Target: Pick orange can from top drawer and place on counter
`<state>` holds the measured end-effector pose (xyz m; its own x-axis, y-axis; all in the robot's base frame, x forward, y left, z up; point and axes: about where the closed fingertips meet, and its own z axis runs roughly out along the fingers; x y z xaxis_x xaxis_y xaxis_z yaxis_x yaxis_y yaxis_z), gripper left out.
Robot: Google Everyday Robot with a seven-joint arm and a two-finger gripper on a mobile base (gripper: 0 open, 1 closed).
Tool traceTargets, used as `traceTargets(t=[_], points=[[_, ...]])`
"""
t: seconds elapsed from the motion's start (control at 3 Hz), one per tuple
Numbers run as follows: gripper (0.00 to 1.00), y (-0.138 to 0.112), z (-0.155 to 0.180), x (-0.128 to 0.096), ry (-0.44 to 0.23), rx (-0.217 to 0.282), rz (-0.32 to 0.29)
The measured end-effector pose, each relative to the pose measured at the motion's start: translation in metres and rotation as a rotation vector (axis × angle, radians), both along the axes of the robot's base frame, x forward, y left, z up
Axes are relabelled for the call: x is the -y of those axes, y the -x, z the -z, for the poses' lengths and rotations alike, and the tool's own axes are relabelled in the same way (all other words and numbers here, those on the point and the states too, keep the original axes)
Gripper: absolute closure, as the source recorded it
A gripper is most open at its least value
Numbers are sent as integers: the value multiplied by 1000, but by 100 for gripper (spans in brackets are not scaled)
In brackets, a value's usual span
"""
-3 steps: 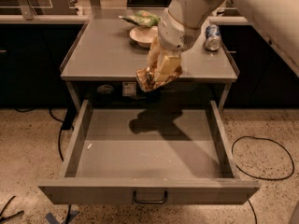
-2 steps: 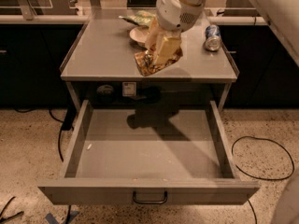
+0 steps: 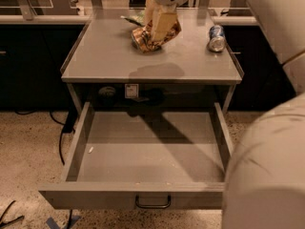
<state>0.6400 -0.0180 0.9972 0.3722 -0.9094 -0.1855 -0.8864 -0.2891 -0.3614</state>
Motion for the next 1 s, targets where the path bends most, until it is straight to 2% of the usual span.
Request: traceTargets(t=[0.33,0.67,1.0], points=[[100,-42,13,-12,13,24,-1],[100,-60,27,-16,17,20,5],[100,-72,43,-18,52,10,20]])
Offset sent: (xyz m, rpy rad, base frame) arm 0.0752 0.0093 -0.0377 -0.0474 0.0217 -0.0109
